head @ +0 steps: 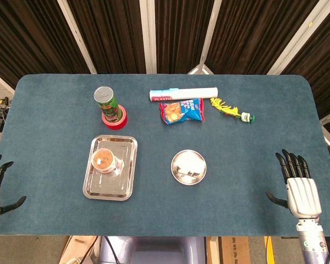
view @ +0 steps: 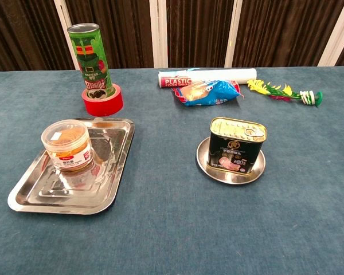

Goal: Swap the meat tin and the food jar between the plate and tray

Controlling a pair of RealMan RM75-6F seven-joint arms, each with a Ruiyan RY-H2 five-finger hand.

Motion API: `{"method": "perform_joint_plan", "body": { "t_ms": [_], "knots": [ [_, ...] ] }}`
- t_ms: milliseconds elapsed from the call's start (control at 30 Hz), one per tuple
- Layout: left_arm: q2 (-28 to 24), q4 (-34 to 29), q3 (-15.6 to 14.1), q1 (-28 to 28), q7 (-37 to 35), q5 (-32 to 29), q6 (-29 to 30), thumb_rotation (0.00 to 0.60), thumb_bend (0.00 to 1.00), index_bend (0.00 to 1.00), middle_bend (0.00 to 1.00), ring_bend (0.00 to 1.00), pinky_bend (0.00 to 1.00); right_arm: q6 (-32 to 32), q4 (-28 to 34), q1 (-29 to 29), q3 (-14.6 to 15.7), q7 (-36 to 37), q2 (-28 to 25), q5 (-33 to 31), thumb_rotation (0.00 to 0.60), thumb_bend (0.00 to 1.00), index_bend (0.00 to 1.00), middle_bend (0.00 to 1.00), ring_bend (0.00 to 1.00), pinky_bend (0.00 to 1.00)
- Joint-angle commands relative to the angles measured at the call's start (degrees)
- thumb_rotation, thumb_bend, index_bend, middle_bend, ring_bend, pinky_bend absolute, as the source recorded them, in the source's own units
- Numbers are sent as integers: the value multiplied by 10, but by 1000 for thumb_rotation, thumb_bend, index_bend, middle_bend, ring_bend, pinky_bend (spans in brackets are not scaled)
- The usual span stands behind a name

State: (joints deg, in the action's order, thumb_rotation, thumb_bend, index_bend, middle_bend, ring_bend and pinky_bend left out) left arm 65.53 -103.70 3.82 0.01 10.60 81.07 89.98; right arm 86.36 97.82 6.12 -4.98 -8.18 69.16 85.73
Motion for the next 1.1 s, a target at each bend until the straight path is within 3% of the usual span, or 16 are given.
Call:
{"method": "perform_joint_plan", "body": {
  "t_ms": [33,367,800,1100],
  "knots": [
    [0,-1,-1,-1,0,-1,-4,600,169,170,0,0,76,0,0,-1,0,-2,-1,0,600,68,0,3,0,0],
    [2,-5,-7,1,-2,19,4,600,169,170,0,0,76,-9,17,-4,11,-3,-7,4,600,69,0,3,0,0],
    [3,-5,-5,10,-7,21,22,600,170,170,0,0,74,-75,67,24,21,51,-7,2,600,34,0,3,0,0],
    [7,-4,1,6,-3,8,14,600,170,170,0,0,74,-149,173,93,-32,-126,39,-126,600,34,0,3,0,0]
  ]
}}
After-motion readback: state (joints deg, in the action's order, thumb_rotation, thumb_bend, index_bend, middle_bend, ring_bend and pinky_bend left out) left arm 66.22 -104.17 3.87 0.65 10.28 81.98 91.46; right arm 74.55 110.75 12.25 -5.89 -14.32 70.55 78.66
